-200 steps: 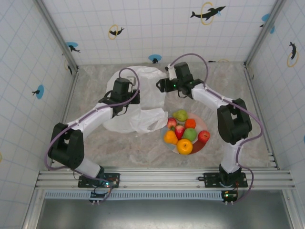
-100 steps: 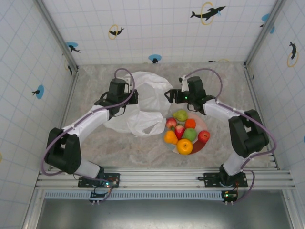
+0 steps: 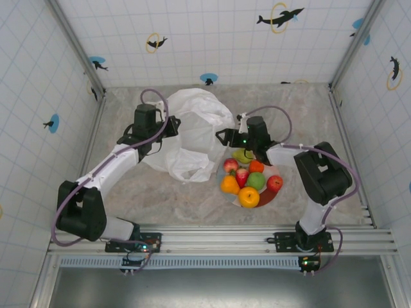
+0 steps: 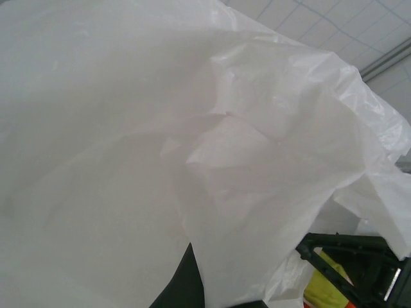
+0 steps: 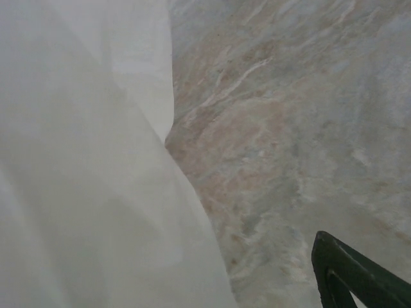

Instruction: Place the fruits into the plastic bag

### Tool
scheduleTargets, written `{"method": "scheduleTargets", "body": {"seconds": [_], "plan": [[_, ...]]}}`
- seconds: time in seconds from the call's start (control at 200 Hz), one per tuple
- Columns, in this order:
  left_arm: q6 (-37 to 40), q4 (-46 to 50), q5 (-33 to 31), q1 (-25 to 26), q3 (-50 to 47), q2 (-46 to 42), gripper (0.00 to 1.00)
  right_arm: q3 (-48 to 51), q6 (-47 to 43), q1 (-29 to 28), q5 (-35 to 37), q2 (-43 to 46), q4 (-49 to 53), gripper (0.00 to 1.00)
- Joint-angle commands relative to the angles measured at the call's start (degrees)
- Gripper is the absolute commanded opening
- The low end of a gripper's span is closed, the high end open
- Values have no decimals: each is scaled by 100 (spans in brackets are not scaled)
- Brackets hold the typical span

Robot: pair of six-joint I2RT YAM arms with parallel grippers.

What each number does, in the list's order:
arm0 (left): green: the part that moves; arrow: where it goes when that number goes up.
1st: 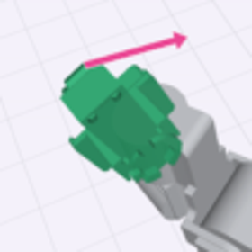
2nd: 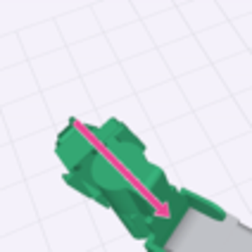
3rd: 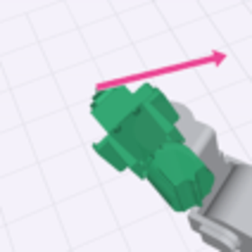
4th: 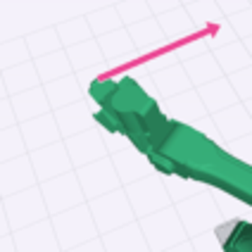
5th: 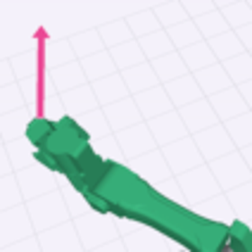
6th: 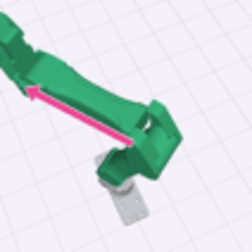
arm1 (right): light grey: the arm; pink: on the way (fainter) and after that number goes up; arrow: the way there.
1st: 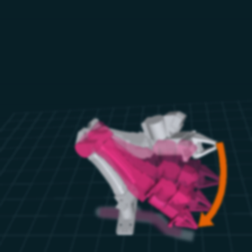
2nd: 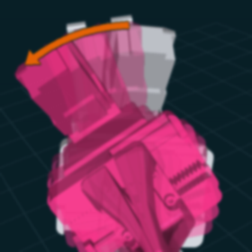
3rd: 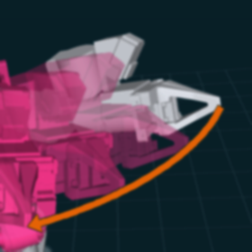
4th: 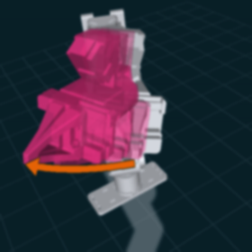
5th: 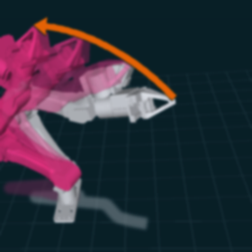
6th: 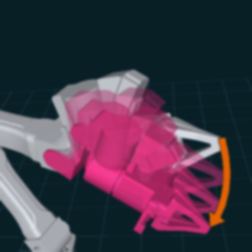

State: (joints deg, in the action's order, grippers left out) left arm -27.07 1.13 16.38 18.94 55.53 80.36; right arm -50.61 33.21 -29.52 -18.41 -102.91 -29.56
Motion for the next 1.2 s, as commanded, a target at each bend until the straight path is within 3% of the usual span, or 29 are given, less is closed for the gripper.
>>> {"method": "scheduleTargets", "body": {"seconds": [0.0,0.16,0.205,0.42,0.636,0.786,0.916,1.031,1.191], "plan": [[-218,-192,332,-91,-77,-73,0,-92,265,-114,-131,-321,-780,62],[-198,-139,305,-141,-45,-64,0,-160,373,-168,279,-441,-806,21],[-88,-7,117,-145,-8,-64,0,-182,281,-190,573,-377,-544,14],[753,830,-930,-136,502,-44,0,-483,-445,-324,2256,-133,1236,4],[1372,1063,-1236,-147,593,-130,0,-591,-586,-350,2545,-95,1746,4],[1283,904,-580,-155,494,-24,0,-649,-754,-353,1422,-60,1282,8],[766,831,-198,-149,504,190,0,-935,-844,-359,768,-106,1375,25],[539,852,-295,-158,512,327,0,-1072,-992,-359,655,-16,1631,45],[414,846,-421,-153,485,367,0,-1153,-1449,-346,990,345,2350,63]]}}
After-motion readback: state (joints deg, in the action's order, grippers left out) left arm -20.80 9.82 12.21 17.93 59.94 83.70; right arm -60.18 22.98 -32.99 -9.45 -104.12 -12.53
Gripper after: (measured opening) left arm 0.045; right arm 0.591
